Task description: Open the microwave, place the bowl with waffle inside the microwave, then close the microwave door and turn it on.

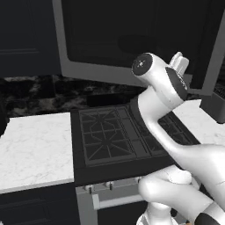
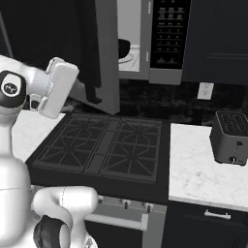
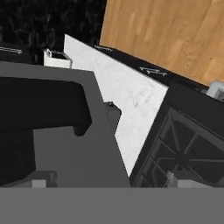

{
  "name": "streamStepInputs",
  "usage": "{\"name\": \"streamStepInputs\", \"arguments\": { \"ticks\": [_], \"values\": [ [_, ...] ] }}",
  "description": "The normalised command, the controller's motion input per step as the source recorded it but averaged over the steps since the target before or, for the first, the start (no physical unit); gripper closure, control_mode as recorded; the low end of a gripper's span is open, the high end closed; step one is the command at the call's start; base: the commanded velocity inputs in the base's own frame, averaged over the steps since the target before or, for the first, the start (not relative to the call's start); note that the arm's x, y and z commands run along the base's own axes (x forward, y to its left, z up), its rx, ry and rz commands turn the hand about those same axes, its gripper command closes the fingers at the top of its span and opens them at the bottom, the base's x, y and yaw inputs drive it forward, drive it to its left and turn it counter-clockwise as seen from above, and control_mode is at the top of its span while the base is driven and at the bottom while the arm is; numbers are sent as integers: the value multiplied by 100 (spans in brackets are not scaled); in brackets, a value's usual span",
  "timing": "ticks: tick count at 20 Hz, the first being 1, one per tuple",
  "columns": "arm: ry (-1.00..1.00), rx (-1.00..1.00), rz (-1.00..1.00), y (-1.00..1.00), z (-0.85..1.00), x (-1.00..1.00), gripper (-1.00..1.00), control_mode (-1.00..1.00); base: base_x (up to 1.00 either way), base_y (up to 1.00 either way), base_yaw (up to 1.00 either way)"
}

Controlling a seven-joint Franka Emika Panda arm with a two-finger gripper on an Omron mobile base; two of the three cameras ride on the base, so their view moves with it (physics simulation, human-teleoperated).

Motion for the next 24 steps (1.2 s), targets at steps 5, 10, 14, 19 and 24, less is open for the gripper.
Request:
{"name": "streamStepInputs", "arguments": {
  "ticks": [5, 10, 14, 19, 24],
  "values": [
    [19, 0, 29, -66, 0, 100, -100, -100, 0, 0, 0],
    [16, 0, 21, -14, 0, 79, -100, -100, 0, 0, 0],
    [15, 0, 14, 0, 1, 54, -100, -100, 0, 0, 0],
    [10, 0, 13, 0, 8, 37, -100, -100, 0, 0, 0],
    [9, 0, 14, 0, 4, 60, -100, -100, 0, 0, 0]
  ]
}}
